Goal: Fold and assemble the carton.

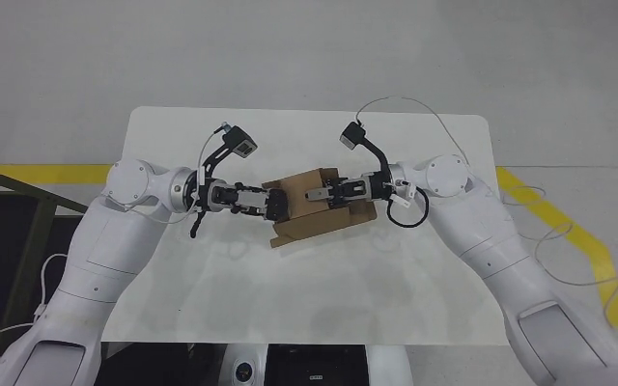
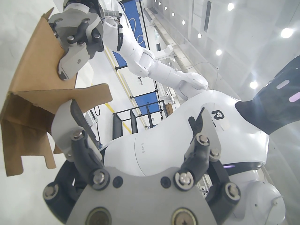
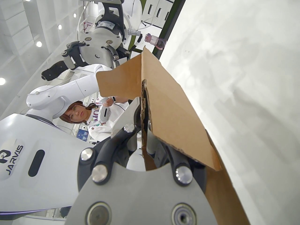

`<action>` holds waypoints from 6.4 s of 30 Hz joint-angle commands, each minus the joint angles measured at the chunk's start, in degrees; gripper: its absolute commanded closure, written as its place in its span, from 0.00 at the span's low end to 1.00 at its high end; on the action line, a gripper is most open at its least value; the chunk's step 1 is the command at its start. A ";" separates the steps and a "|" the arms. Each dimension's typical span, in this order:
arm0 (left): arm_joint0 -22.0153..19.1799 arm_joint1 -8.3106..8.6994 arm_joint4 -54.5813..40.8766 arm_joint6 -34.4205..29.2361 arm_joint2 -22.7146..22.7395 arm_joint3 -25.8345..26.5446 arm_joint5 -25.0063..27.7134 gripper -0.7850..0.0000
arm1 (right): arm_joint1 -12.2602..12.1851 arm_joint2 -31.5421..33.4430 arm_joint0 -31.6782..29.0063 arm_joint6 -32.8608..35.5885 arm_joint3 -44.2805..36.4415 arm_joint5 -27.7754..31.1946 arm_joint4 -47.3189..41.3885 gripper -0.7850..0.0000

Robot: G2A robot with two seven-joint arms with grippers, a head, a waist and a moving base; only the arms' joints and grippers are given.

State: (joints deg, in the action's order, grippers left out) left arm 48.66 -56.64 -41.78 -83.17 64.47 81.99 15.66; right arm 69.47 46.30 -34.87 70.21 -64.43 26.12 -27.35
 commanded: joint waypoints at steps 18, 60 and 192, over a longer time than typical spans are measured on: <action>-3.94 -1.18 2.83 2.34 -2.32 -2.06 -0.12 0.00 | 0.24 1.05 -1.20 0.15 -2.71 -0.62 1.52 1.00; -3.44 -1.20 5.75 7.58 0.73 -4.90 0.93 0.00 | -0.67 5.23 -5.37 0.24 -7.98 -1.50 2.48 1.00; -26.02 -8.48 5.47 9.44 -12.98 -23.36 0.30 0.00 | -0.97 13.29 -8.30 -16.81 -8.86 -2.80 10.85 1.00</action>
State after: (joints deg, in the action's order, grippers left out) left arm 22.37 -65.07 -36.80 -74.92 51.59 57.99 16.20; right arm 68.49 59.66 -42.83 53.66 -72.77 23.44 -16.54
